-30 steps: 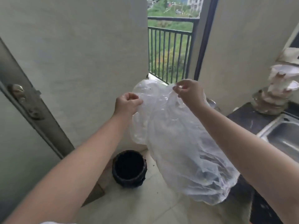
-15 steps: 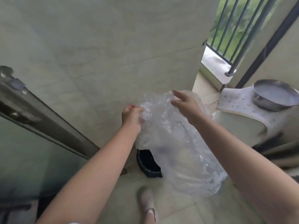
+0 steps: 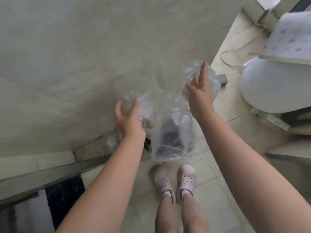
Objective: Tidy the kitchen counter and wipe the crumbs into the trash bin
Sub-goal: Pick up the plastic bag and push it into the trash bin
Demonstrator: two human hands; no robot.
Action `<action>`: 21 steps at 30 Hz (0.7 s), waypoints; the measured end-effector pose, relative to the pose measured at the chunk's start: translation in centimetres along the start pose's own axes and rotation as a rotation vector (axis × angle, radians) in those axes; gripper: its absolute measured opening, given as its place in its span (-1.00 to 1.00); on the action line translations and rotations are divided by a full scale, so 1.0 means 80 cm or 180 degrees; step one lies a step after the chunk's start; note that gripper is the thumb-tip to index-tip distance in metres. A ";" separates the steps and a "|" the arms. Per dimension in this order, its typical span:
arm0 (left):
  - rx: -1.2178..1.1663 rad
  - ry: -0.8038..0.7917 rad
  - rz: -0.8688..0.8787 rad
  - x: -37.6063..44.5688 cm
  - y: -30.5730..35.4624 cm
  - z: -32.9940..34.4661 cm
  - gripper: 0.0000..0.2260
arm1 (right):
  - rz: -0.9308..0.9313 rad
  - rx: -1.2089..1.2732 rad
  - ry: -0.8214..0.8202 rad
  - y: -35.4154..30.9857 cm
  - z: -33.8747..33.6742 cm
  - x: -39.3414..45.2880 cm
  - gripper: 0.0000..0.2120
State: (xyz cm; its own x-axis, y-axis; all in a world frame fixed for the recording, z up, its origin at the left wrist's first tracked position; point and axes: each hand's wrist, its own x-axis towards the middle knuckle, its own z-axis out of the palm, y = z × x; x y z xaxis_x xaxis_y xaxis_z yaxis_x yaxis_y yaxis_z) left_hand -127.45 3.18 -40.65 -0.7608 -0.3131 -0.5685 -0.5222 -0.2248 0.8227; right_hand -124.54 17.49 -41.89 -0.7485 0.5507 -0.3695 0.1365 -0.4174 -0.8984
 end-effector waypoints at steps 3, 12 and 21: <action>0.0696 -0.0030 0.0272 0.029 -0.050 -0.008 -0.62 | -0.0197 0.0009 0.0271 0.054 -0.019 0.022 -0.27; 0.4577 -0.0903 0.0960 0.100 -0.235 -0.037 -0.88 | 0.0492 -0.2446 -0.0051 0.271 -0.109 0.005 -0.22; 0.7635 -0.3661 0.0694 0.185 -0.344 -0.042 -0.70 | 0.0739 -0.4380 -0.1146 0.396 -0.132 0.025 -0.35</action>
State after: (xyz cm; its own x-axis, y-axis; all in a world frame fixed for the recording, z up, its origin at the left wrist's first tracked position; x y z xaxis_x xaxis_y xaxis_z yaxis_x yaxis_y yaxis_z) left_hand -123.01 1.63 -71.70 -0.2503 0.2660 -0.9309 0.7349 0.6781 -0.0038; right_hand -114.88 13.02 -73.59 -0.7146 0.2727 -0.6442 0.6264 0.6594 -0.4156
